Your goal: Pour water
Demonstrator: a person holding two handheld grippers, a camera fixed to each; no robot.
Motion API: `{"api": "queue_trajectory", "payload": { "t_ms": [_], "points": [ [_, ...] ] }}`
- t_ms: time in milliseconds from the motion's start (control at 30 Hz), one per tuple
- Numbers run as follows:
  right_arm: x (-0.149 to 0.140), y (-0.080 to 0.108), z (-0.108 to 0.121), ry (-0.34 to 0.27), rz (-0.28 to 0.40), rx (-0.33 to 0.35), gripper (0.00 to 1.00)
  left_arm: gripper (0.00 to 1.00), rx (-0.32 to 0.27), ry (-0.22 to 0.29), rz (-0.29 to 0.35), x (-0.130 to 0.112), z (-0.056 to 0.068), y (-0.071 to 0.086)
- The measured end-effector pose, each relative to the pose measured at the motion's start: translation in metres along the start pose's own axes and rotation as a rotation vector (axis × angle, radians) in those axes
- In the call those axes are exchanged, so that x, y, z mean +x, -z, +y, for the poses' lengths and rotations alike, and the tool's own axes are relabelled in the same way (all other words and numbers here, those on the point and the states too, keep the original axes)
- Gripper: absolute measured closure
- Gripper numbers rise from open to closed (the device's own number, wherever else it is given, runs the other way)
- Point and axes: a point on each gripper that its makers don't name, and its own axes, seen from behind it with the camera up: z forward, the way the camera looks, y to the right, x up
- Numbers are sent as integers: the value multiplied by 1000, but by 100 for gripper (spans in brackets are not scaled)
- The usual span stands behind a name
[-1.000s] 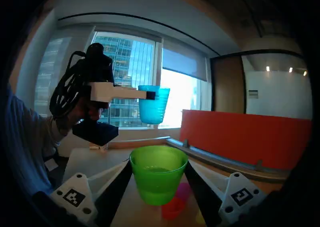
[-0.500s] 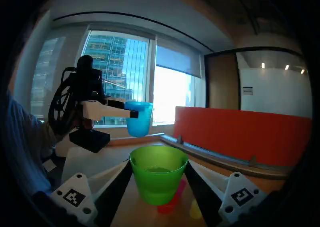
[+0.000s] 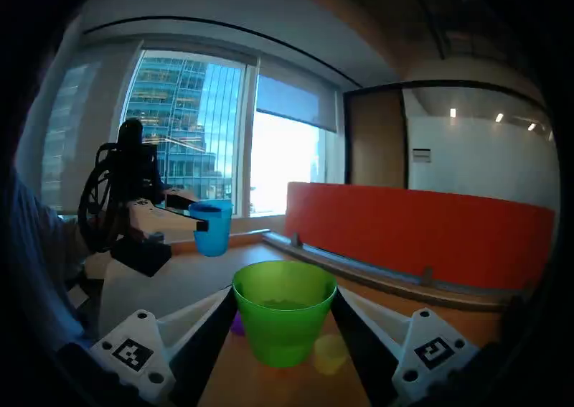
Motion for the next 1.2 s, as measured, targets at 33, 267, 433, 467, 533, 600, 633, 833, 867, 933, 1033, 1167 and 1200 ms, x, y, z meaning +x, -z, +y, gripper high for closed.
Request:
{"api": "queue_trajectory", "payload": {
  "t_ms": [33, 267, 433, 467, 533, 600, 633, 833, 867, 933, 1033, 1167, 1200],
  "points": [
    [-1, 2, 3, -1, -1, -7, 9, 13, 0, 0, -1, -2, 0, 1],
    [-11, 15, 18, -2, -29, -39, 9, 13, -14, 14, -19, -17, 3, 5],
    [-18, 21, 23, 5, -51, -52, 10, 13, -17, 11, -32, -27, 3, 10],
    [-18, 23, 24, 7, -53, -54, 9, 13, -17, 10, -35, -28, 3, 11],
    [-19, 25, 25, 7, -58, -56, 9, 13, -19, 10, -42, -32, 3, 12],
    [-21, 27, 25, 6, -63, -56, 9, 13, -23, 11, -51, -37, 5, 14],
    [-23, 28, 25, 5, -68, -54, 9, 13, -25, 12, -56, -40, 6, 14],
    [-36, 33, 26, 10, -109, -49, 9, 13, -38, 18, -98, -62, 10, 15],
    [-38, 34, 25, 12, -117, -47, 9, 13, -40, 21, -106, -66, 10, 15],
    [-43, 36, 25, 13, -131, -43, 9, 13, -46, 27, -119, -73, 12, 16],
    [-50, 38, 25, 12, -154, -35, 9, 13, -59, 33, -140, -84, 15, 16],
    [-61, 41, 28, 17, -189, -33, 9, 13, -72, 30, -177, -101, 19, 15],
    [-63, 41, 28, 19, -197, -34, 9, 13, -74, 29, -186, -105, 20, 15]
  ]
}}
